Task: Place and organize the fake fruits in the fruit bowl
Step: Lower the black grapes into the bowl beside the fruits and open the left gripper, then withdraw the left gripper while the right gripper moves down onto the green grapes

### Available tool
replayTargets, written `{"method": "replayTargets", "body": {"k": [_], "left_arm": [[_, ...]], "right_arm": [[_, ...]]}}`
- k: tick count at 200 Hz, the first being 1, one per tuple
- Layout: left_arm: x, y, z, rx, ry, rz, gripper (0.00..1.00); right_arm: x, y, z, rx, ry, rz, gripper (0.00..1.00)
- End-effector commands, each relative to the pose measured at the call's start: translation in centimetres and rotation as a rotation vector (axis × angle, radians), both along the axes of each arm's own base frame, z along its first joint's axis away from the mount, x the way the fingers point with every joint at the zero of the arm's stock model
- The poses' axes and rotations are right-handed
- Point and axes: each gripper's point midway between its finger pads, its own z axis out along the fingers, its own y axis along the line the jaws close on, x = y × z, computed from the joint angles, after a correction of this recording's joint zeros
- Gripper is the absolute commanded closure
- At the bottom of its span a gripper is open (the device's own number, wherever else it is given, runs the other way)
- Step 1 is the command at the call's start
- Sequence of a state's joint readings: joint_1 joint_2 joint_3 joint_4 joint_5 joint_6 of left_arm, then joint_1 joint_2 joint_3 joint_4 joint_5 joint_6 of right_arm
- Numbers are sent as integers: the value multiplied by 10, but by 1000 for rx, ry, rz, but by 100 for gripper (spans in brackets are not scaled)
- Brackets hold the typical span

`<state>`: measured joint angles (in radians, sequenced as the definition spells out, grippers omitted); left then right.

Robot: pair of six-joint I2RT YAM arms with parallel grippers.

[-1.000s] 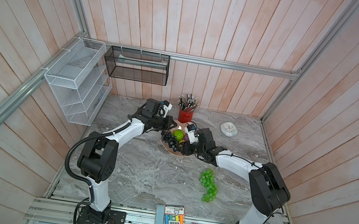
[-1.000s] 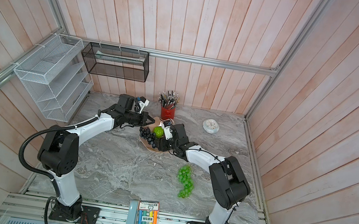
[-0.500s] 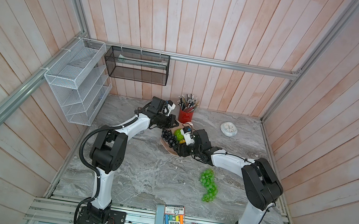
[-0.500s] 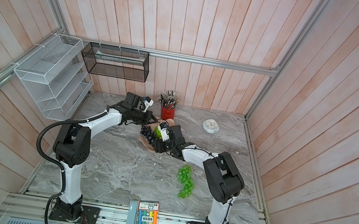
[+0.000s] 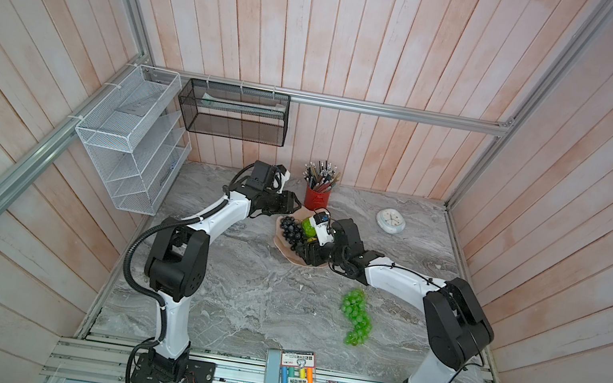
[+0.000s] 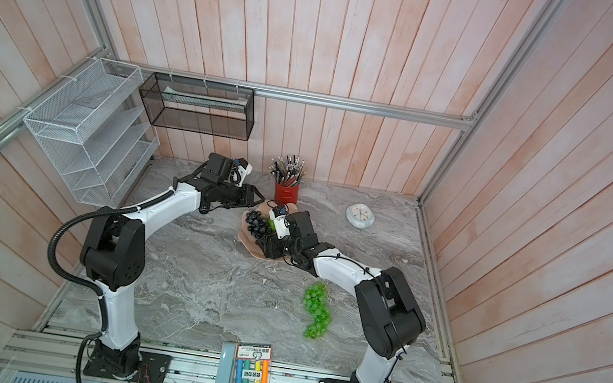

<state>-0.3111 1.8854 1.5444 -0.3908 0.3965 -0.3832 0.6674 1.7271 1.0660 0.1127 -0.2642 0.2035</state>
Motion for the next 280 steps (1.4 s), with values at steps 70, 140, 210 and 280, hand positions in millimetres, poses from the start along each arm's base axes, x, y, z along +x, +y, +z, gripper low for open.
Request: {"method": "replayTargets", "body": {"k": [70, 140, 210, 280], "left_arm": [[-49, 38, -40, 41, 87, 158, 88], [-116, 41, -49, -28, 65, 201, 77], [-162, 34, -53, -26, 54, 183, 69], [-161, 32, -60, -9, 67, 176, 69]], "right_arm": [[-26, -49, 24, -50, -15, -133, 36], [-67, -142, 5, -93, 104, -383, 34], [-85, -219, -17, 35, 268, -604, 29], [-91, -208, -50, 105, 396, -531, 27]]}}
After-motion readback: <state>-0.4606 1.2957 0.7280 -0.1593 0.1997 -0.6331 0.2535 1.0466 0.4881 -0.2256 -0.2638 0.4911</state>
